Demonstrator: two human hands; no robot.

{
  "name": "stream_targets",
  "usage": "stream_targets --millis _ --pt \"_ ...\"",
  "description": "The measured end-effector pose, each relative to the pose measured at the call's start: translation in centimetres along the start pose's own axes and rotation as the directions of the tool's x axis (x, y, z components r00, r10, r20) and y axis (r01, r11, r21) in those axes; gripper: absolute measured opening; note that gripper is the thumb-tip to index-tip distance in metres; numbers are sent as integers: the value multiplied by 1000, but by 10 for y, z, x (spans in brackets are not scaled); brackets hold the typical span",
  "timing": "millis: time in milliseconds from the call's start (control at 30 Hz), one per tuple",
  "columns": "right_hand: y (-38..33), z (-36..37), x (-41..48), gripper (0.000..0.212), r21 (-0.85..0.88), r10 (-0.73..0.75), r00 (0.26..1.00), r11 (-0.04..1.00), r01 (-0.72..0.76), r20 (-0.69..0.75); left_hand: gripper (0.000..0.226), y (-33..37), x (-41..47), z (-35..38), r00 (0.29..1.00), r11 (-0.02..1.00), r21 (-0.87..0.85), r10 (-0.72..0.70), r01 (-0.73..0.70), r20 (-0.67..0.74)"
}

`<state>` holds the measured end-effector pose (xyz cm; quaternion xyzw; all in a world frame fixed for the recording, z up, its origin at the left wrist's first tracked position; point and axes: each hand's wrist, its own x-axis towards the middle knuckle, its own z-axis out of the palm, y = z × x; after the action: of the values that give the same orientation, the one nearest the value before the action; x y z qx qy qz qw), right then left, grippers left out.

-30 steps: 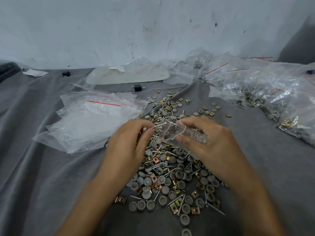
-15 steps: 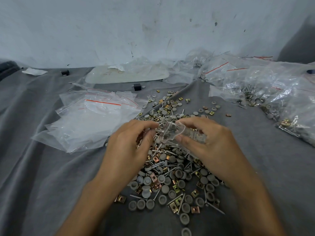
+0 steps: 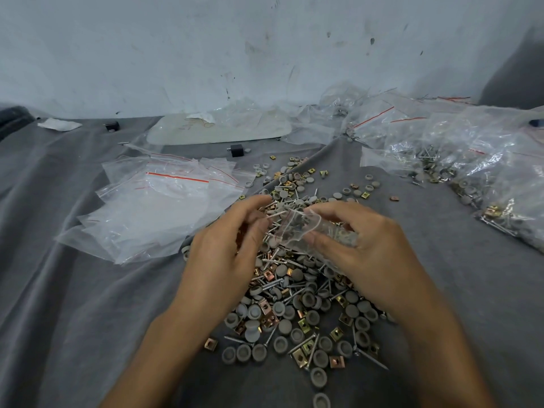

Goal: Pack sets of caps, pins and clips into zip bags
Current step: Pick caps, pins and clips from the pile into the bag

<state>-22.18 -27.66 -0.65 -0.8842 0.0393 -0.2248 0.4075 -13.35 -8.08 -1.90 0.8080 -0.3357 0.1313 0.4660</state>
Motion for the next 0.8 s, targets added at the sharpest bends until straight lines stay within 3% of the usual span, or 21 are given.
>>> stream_targets --millis 267,367,533,633,800 --pt "0 1 1 36 12 -21 1000 1000 21 -1 35 5 -2 6 992 985 148 70 -84 102" --pt "3 -2 0 34 46 -15 1000 999 16 -25 41 3 1 0 997 987 144 62 -67 39" --pt "8 -9 -1 26 138 19 987 990 3 -157 22 -17 6 -12 993 986 140 -75 87 -90" --pt "8 -11 0 24 184 42 968 983 5 -248 19 -23 6 -10 991 964 231 -134 129 7" --pt "10 -10 3 21 287 64 925 957 49 -374 21 -23 2 4 980 935 349 -124 63 154"
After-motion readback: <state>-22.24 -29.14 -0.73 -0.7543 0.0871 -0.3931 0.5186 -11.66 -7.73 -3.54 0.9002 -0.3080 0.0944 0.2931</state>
